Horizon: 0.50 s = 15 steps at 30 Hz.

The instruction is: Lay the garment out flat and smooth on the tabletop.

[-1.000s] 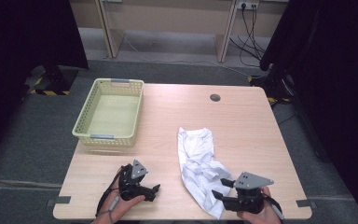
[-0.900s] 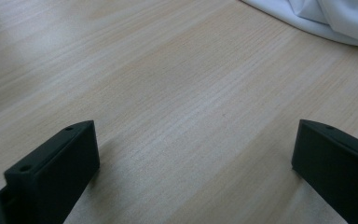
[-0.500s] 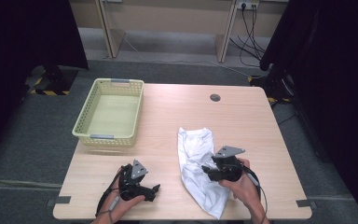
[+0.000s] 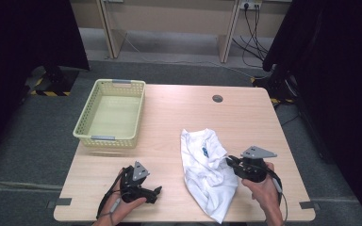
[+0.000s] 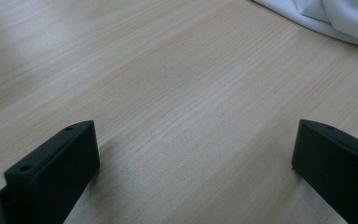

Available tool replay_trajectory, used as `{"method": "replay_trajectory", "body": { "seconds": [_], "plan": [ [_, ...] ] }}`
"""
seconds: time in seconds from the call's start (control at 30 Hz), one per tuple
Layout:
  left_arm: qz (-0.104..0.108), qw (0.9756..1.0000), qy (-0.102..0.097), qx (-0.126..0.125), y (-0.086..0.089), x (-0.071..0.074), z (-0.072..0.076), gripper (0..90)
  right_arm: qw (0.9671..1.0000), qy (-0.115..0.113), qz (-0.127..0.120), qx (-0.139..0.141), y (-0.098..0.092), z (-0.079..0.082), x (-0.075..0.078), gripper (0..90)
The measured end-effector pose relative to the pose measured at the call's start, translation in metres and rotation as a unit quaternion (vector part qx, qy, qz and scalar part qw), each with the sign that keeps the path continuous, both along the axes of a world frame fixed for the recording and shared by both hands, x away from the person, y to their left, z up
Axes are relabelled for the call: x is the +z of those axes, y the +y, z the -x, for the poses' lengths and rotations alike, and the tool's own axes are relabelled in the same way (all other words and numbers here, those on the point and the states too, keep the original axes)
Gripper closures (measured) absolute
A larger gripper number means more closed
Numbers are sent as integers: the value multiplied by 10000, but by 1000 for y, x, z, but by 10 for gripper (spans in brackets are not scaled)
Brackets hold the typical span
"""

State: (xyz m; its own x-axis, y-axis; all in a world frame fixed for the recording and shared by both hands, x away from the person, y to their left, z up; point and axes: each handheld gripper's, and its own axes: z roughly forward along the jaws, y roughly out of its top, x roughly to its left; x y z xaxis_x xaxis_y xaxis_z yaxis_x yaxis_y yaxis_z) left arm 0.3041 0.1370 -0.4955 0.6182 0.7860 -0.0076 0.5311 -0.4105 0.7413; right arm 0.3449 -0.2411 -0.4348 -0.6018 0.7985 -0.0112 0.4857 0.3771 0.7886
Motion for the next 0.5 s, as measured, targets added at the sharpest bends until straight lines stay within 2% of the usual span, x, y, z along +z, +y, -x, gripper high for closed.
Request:
{"method": "replay_trajectory", "body": {
  "seconds": [0.07,0.13,0.17,0.2,0.23,0.4,0.5],
  "plan": [
    [0,10000,1,0,0,0,0,0,9997,9,91,-210,-10,-2,-3,789],
    [0,10000,1,0,0,0,0,0,9978,58,343,-563,-21,-6,-9,758],
    [1,10000,1,1,0,0,0,0,9967,144,417,-688,-27,-8,-13,715],
    [1,10000,1,1,0,0,0,0,9959,265,408,-767,-32,-9,-16,662],
    [1,10000,1,0,0,0,0,0,9955,278,323,-850,-35,-8,-17,617],
    [0,10000,0,1,0,0,0,0,9969,161,-32,-769,-28,-9,-2,442],
    [1,10000,0,1,0,0,0,0,9971,285,-54,-707,-17,-20,2,393]
  ]
}}
